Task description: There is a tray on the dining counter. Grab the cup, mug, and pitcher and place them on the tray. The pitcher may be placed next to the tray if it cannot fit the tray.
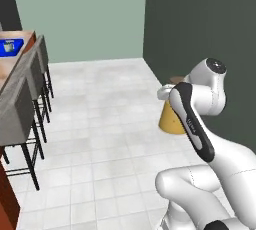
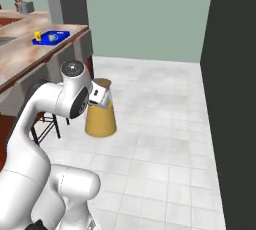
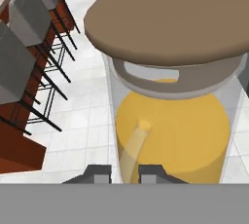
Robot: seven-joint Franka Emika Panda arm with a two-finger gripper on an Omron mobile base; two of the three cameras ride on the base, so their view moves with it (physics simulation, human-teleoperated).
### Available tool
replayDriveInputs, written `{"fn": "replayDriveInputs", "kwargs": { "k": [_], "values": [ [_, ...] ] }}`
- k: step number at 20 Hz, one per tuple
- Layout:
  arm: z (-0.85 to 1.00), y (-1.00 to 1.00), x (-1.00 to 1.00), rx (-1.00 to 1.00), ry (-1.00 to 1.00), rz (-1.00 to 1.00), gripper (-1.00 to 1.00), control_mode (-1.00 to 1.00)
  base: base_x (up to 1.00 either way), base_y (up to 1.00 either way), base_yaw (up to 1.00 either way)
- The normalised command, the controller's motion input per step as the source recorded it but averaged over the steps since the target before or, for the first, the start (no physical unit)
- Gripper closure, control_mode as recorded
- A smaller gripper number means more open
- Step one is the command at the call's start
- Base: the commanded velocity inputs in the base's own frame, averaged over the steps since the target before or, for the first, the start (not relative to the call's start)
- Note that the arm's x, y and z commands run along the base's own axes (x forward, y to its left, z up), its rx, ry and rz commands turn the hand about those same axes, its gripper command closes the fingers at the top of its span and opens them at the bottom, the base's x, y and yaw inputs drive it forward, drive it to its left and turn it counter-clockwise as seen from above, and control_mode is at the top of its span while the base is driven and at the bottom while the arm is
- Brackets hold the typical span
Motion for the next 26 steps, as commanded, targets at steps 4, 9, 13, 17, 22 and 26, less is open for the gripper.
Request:
{"fn": "replayDriveInputs", "kwargs": {
  "k": [4, 9, 13, 17, 22, 26],
  "values": [
    [0.0, 0.0, 0.0, 0.0, 0.0, 0.0, 1.0, 1.0, 1.0, -0.32, 0.22],
    [0.0, 0.0, 0.0, 0.0, 0.0, 0.0, 1.0, 1.0, 1.0, -0.36, 0.2],
    [0.0, 0.0, 0.0, 0.0, 0.0, 0.0, 1.0, 1.0, 1.0, -0.42, 0.19],
    [0.0, 0.0, 0.0, 0.0, 0.0, 0.0, 1.0, 1.0, 1.0, -0.46, 0.21],
    [0.0, 0.0, 0.0, 0.0, 0.0, 0.0, 1.0, 1.0, 1.0, -0.46, 0.22],
    [0.0, 0.0, 0.0, 0.0, 0.0, 0.0, 1.0, 1.0, 1.0, -0.45, 0.22]
  ]
}}
